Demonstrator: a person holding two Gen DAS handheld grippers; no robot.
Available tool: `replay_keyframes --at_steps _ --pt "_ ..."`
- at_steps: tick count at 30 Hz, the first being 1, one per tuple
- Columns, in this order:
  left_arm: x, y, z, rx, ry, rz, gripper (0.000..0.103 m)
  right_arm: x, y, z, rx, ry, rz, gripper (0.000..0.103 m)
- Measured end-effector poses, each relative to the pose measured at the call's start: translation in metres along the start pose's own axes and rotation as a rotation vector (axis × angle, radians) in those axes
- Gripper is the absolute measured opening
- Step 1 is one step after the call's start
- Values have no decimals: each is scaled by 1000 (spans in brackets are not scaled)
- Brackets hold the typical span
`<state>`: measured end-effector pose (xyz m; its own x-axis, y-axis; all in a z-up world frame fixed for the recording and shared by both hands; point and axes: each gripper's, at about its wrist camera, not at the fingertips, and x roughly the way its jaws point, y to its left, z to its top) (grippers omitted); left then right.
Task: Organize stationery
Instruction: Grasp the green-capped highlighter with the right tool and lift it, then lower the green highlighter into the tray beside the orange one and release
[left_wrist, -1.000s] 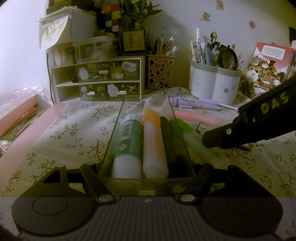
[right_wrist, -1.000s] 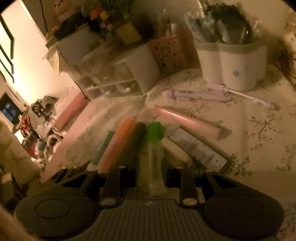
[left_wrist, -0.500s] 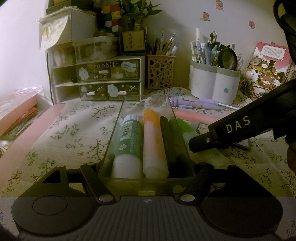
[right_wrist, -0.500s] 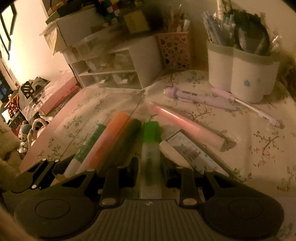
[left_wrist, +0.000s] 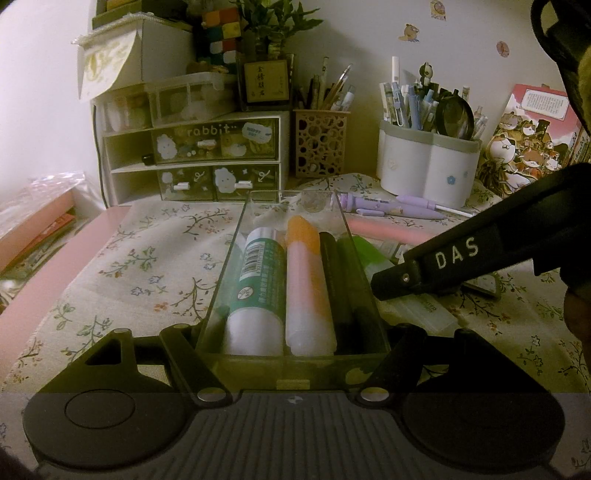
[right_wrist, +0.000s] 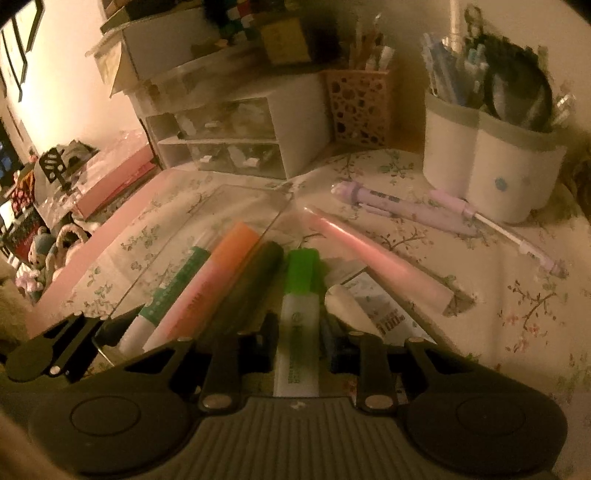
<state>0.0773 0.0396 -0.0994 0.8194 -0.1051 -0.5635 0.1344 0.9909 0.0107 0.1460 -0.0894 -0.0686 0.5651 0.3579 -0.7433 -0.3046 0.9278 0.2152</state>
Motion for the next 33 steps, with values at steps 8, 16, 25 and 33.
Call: replay_keyframes --at_steps 8,16,25,33 --pt "0 0 0 0 0 0 73 -5 -17 -1 167 -8 79 26" --pt "0 0 0 0 0 0 73 -18 -26 2 269 -39 121 26" --pt "0 0 0 0 0 0 73 -25 -32 5 362 -53 162 26" --pt "0 0 0 0 0 1 73 -26 -33 9 456 -60 228 26"
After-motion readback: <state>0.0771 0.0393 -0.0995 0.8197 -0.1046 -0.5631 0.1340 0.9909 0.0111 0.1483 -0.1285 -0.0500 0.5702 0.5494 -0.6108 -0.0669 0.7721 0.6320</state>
